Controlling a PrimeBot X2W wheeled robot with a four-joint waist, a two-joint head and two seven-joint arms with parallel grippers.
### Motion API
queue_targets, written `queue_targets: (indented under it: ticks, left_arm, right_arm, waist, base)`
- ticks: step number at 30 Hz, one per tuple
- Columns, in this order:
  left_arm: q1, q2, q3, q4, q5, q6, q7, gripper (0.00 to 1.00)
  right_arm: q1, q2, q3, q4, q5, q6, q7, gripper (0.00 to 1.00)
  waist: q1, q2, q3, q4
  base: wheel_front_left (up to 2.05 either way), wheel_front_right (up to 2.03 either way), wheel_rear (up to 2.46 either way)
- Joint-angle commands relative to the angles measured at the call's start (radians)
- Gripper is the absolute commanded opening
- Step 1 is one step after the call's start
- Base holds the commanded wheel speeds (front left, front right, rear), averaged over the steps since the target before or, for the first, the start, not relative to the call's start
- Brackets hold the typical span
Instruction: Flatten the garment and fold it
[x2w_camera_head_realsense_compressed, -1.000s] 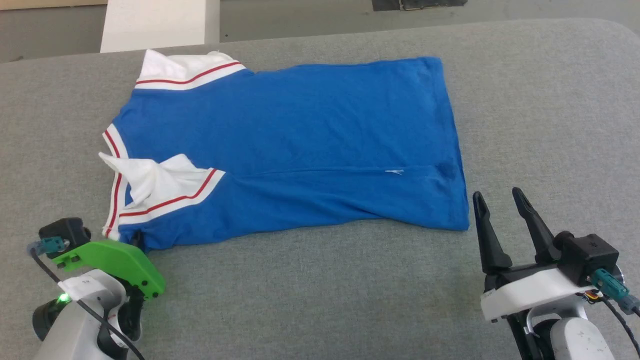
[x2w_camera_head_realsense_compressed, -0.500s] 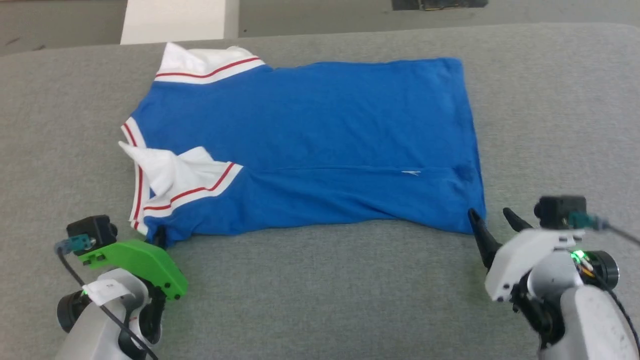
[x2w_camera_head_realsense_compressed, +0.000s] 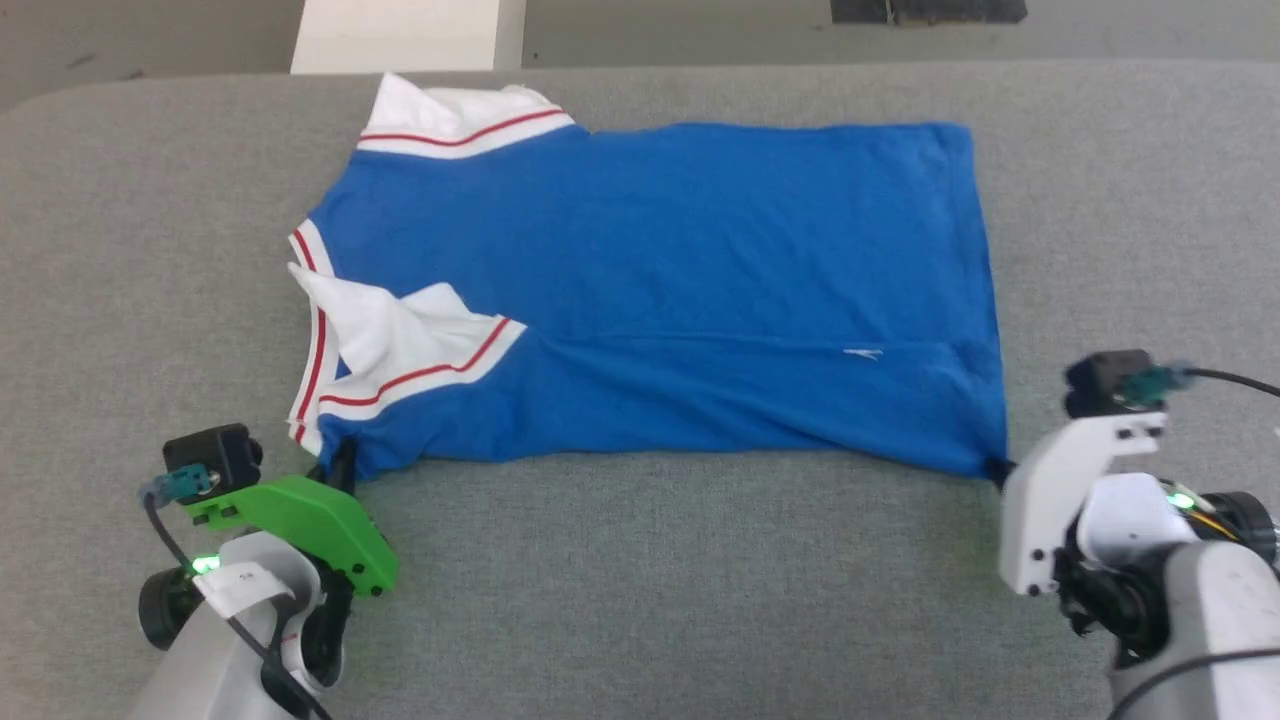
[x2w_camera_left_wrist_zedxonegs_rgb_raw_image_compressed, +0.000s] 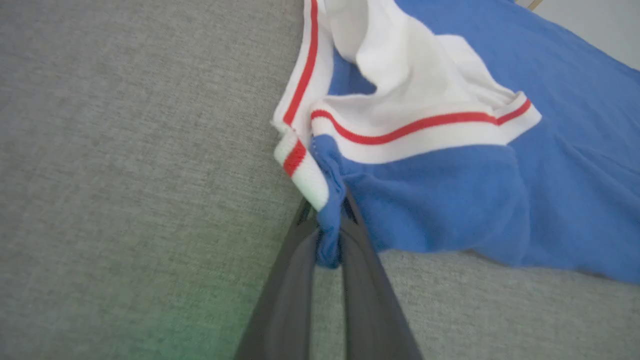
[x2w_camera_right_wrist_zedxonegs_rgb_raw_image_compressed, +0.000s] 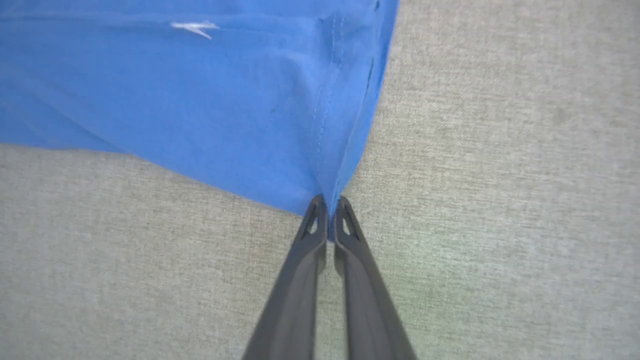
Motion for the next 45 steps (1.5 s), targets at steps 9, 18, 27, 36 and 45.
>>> queue_targets:
  ticks: [9, 18, 27, 36, 45]
  left_arm:
    - [0.104, 0.075, 0.002, -0.101, 0.031, 0.040, 0.026, 0.00]
    - [0.317, 0.098, -0.010, -0.283, 0.002, 0.120, 0.105, 0.00]
    - [0.346, 0.071, -0.030, -0.236, -0.011, 0.100, 0.082, 0.00]
    - [0.338, 0.078, -0.007, -0.226, -0.006, 0.082, 0.019, 1.00]
    - [0.170, 0.183, 0.017, -0.331, 0.128, 0.035, -0.109, 1.00]
  right_arm:
    - [0.147, -0.001, -0.107, -0.166, 0.044, -0.002, -0.024, 0.00]
    - [0.344, -0.001, -0.154, -0.219, 0.108, -0.002, 0.039, 0.00]
    - [0.373, -0.001, -0.128, -0.045, 0.146, -0.002, -0.076, 0.00]
    - [0.380, -0.001, -0.092, -0.059, 0.182, -0.002, -0.280, 1.00]
    - [0.322, -0.001, 0.007, -0.213, 0.073, -0.002, -0.661, 1.00]
  waist:
    - [0.0000, 0.0000, -0.102, 0.021]
    - [0.0000, 0.0000, -0.114, 0.031]
    - [0.0000, 0.0000, -0.092, 0.035]
    - [0.0000, 0.0000, -0.127, 0.025]
    - [0.0000, 0.0000, -0.055, -0.013]
  base:
    - [0.00, 0.00, 0.00]
    - [0.00, 0.00, 0.00]
    - [0.00, 0.00, 0.00]
    - [0.00, 0.00, 0.00]
    - [0.00, 0.00, 0.00]
